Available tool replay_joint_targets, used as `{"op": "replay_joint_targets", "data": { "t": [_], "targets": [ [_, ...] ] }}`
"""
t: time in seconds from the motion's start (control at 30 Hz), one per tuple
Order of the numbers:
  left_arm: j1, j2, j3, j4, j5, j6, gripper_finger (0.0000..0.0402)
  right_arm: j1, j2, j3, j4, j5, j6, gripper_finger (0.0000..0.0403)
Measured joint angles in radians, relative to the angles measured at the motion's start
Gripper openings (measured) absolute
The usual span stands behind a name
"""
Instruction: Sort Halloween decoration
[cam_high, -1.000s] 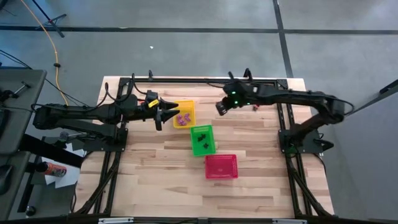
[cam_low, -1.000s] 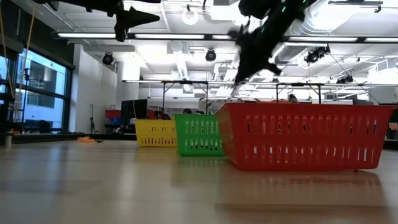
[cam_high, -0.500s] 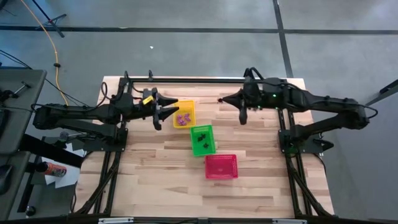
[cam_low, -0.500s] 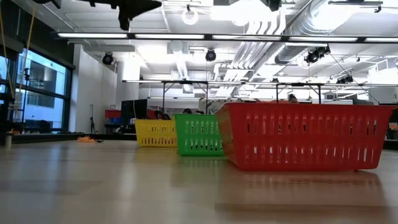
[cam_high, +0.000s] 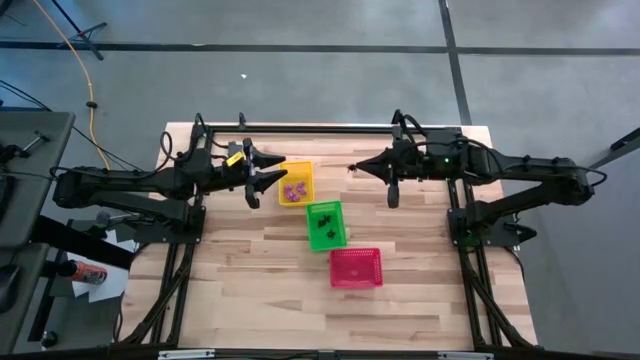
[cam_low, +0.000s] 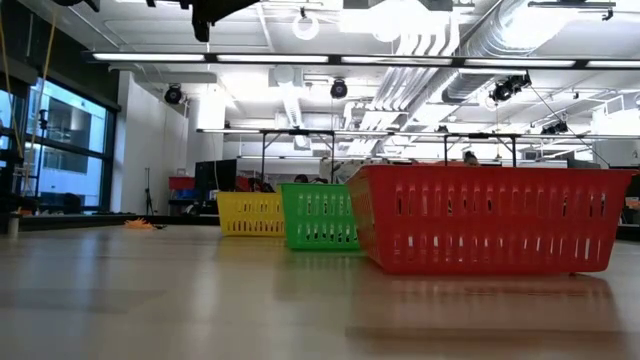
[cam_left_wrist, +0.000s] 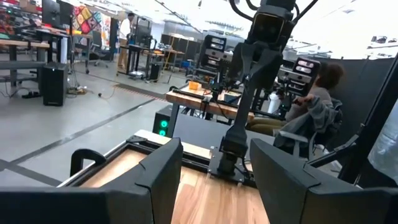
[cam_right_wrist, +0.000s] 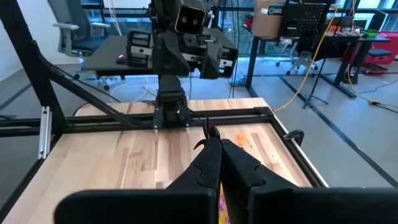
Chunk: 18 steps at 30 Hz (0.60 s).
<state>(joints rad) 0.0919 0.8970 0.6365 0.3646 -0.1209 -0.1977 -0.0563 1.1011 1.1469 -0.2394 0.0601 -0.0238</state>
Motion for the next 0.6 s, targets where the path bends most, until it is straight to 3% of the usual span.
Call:
{"op": "replay_joint_targets", "data": {
  "t": [0.37, 0.6],
  "targets": [
    [0.000, 0.000, 0.000, 0.000, -0.026, -0.001, 0.0179, 0.000, 0.007, 0.000, 0.056, 0.000, -0.001, 0.0000],
    [0.000, 0.000, 0.000, 0.000, -0.121, -0.007, 0.0179, 0.000, 0.134, 0.002, 0.198, -0.011, -0.003, 0.0000]
  ]
}}
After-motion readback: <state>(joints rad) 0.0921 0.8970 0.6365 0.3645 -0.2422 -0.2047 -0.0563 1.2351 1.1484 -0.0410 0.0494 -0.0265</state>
